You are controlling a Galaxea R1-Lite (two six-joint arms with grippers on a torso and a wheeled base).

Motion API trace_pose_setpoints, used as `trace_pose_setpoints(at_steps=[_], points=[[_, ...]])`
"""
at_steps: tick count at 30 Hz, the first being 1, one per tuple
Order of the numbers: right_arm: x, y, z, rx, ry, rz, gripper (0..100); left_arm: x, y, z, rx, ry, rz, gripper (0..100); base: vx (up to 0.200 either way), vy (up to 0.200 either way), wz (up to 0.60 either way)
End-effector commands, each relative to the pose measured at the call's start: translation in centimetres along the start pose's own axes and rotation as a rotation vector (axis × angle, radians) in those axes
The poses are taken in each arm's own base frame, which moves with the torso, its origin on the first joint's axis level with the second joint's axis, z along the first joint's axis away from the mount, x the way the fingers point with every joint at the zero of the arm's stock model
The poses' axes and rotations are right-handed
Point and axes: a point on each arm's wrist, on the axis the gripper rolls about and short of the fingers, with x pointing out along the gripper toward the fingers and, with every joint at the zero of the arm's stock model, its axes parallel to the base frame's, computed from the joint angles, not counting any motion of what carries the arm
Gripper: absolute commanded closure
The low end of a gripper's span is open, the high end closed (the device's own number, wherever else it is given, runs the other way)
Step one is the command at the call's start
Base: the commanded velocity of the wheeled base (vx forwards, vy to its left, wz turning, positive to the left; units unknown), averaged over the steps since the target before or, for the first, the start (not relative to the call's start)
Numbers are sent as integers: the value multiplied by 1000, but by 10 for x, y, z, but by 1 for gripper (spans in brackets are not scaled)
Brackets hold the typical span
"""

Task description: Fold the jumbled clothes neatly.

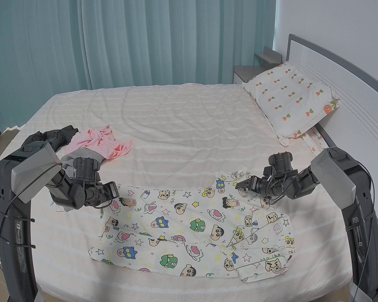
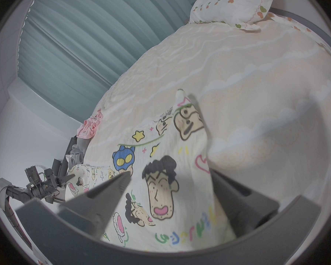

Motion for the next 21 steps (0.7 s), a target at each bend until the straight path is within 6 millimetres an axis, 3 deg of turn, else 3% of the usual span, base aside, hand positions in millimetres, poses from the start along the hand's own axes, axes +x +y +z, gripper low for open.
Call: trace_pose_setpoints(at_steps=[1,11,21], points=[[-2,-10,7,16,-19,-9,100,-4,-2,2,1,-5,-3,100,0,0,0],[-32,-8,32,61,-80,-6,100,-14,-7,11,3,-45,4,100,0,0,0],[-52,-2,42,67,-93,17,100,-23,-13,18,9,-70,-6,100,0,0,0]])
